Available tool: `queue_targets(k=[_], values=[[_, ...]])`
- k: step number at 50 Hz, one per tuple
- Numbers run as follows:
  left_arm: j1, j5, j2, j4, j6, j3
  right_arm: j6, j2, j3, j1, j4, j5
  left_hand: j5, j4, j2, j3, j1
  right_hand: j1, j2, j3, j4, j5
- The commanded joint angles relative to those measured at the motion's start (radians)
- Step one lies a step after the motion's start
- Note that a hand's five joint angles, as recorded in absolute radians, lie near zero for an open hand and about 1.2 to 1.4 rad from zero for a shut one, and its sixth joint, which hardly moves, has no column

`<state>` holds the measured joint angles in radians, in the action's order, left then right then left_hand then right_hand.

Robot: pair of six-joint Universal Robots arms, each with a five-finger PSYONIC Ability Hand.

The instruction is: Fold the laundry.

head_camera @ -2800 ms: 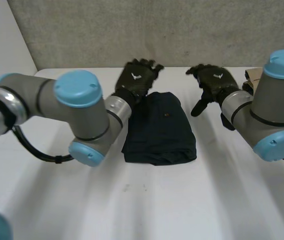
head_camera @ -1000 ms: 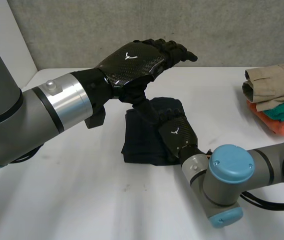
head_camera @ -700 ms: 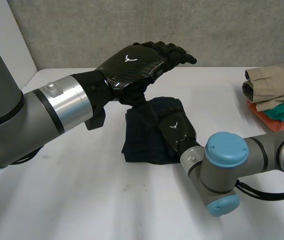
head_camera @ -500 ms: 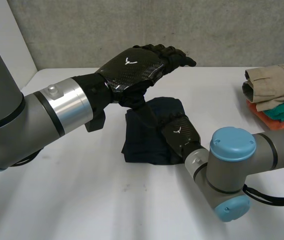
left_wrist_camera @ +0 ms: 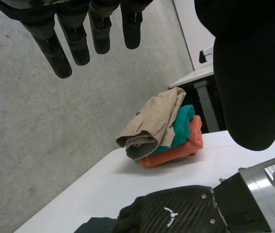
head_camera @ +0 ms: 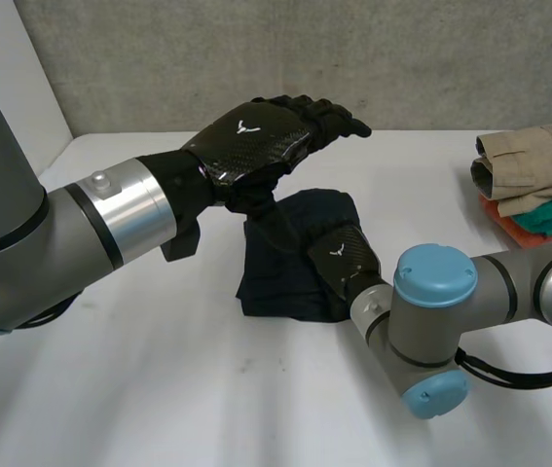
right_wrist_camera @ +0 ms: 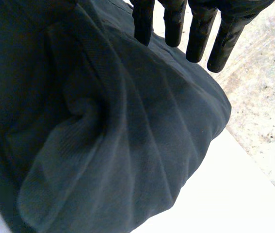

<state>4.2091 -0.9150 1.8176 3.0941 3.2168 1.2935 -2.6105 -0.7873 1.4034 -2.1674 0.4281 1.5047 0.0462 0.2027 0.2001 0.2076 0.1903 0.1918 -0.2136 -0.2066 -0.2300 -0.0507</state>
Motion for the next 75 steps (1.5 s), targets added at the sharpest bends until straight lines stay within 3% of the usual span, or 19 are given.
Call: queue_targets(k=[1,5,12,16,20,21,22,27,34,35,37,48,59,75], values=[[0.005,0.002,-0.001,0.000,0.000,0.000,0.000,0.017,-0.044,0.000,0.000,-0.001,-0.031,-0.013,-0.010,-0.018,0.000,-0.017,0.039,0.032,0.055,0.051],[0.005,0.002,-0.001,0.000,0.000,0.009,0.001,0.039,-0.069,0.000,-0.003,-0.003,-0.031,-0.013,-0.010,-0.018,0.000,0.040,-0.018,-0.025,-0.001,-0.006],[0.019,0.004,-0.003,0.000,0.000,0.026,0.003,0.075,-0.116,0.000,-0.022,-0.009,-0.031,-0.013,-0.010,-0.018,0.000,0.339,-0.317,-0.324,-0.301,-0.306],[0.026,0.004,-0.004,0.000,0.000,0.038,0.007,0.095,-0.149,0.000,-0.041,-0.011,-0.031,-0.013,-0.010,-0.018,0.000,0.577,-0.555,-0.562,-0.538,-0.543],[0.029,0.004,-0.006,0.000,0.000,0.046,0.007,0.106,-0.178,0.001,-0.054,-0.009,-0.031,-0.013,-0.010,-0.018,0.000,0.999,-0.977,-0.984,-0.961,-0.965],[0.031,0.004,-0.006,0.000,0.000,0.047,0.006,0.103,-0.181,0.006,-0.054,-0.009,-0.031,-0.013,-0.010,-0.018,0.000,1.202,-1.181,-1.188,-1.164,-1.169],[0.032,0.004,-0.007,0.000,0.001,0.049,0.004,0.097,-0.182,0.008,-0.054,-0.009,-0.031,-0.013,-0.010,-0.018,0.000,1.204,-1.183,-1.190,-1.166,-1.171],[0.042,0.004,-0.012,-0.002,0.001,0.050,0.001,0.050,-0.172,0.026,-0.054,-0.011,-0.031,-0.013,-0.010,-0.018,0.000,1.205,-1.183,-1.190,-1.166,-1.171],[0.048,0.005,-0.040,-0.002,0.000,0.066,0.007,-0.012,-0.136,0.141,-0.063,-0.037,-0.031,-0.013,-0.010,-0.018,0.000,1.205,-1.183,-1.190,-1.166,-1.171],[0.051,0.005,-0.043,-0.002,0.000,0.067,0.009,-0.013,-0.135,0.146,-0.068,-0.047,-0.031,-0.013,-0.010,-0.018,0.000,1.110,-1.088,-1.095,-1.071,-1.076],[0.060,0.005,-0.049,-0.002,0.000,0.070,0.003,-0.018,-0.121,0.150,-0.086,-0.070,-0.031,-0.013,-0.010,-0.018,0.000,0.583,-0.562,-0.569,-0.545,-0.550],[0.063,0.005,-0.049,-0.002,-0.002,0.076,-0.003,-0.039,-0.063,0.143,-0.141,-0.083,-0.028,-0.010,-0.007,-0.015,0.003,0.158,-0.136,-0.143,-0.120,-0.124],[0.060,0.007,-0.052,0.000,0.000,0.093,0.009,-0.096,0.019,0.153,-0.141,-0.098,-0.028,-0.010,-0.007,-0.015,0.003,0.020,0.002,-0.005,0.019,0.014],[0.060,0.007,-0.050,0.003,0.000,0.092,0.038,-0.010,-0.035,0.150,-0.127,-0.101,-0.028,-0.010,-0.007,-0.015,0.003,0.034,-0.012,-0.019,0.004,-0.001]])
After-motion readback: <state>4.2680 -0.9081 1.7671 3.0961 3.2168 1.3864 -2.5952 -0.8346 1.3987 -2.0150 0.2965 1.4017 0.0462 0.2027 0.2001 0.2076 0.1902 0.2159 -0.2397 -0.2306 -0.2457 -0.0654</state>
